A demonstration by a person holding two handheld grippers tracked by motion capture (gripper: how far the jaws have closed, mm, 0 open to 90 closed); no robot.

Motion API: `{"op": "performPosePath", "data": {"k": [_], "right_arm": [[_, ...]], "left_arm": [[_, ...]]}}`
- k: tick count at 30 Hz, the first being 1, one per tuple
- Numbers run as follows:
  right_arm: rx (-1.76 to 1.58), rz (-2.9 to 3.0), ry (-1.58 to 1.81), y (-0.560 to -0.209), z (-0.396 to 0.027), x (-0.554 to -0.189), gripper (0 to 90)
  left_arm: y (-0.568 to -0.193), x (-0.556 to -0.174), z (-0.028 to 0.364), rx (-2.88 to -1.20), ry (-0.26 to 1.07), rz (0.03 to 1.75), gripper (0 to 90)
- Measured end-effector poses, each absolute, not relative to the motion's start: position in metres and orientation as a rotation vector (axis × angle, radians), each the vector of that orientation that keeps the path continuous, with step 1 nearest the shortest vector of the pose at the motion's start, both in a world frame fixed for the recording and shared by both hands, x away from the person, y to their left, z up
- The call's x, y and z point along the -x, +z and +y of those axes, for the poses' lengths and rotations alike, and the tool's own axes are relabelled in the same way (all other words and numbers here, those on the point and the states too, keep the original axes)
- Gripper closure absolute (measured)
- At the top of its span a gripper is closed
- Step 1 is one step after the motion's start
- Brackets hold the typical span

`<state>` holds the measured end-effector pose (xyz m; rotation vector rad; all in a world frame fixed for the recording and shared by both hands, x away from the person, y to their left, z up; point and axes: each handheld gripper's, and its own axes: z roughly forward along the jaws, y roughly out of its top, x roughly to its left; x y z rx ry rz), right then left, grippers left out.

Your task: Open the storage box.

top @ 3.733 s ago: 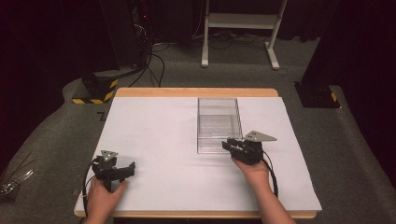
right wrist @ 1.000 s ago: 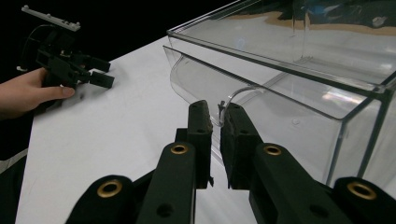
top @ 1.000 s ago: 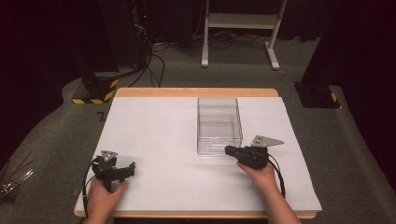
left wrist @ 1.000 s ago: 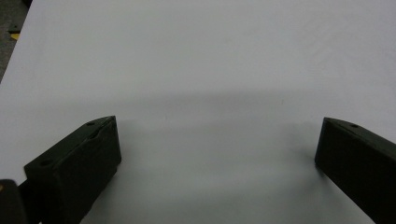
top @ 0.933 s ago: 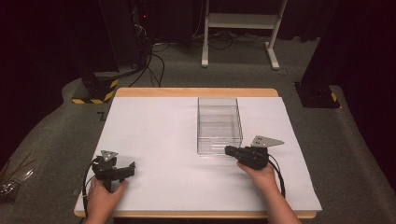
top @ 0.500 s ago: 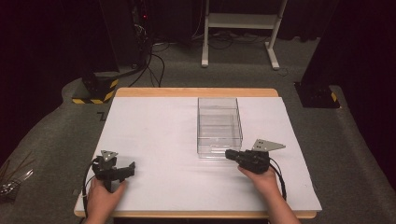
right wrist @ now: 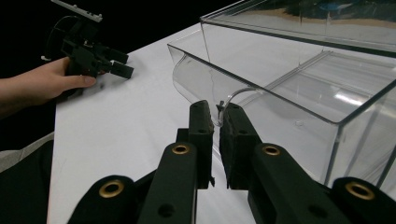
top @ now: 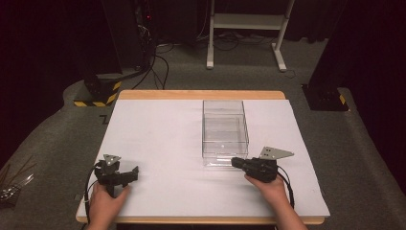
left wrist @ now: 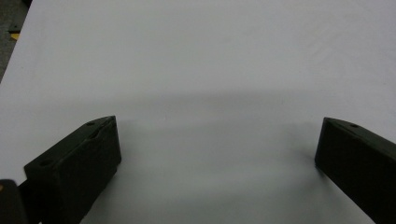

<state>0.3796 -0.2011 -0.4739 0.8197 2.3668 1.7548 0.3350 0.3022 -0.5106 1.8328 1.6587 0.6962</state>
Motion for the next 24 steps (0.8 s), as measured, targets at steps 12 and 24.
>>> {"op": "performPosePath", "data": {"k": [12, 24], "right_arm": [[-0.804, 2.386, 1.752, -0.473, -0.202, -0.369, 84.0], [-0.782, 2.394, 1.780, -0.475, -0.204, -0.354, 84.4]], "left_arm": [[-0.511, -0.335, 0.302, -1.836, 0.697, 1.657, 0.4], [-0.511, -0.335, 0.302, -1.833, 0.697, 1.658, 0.4]]}}
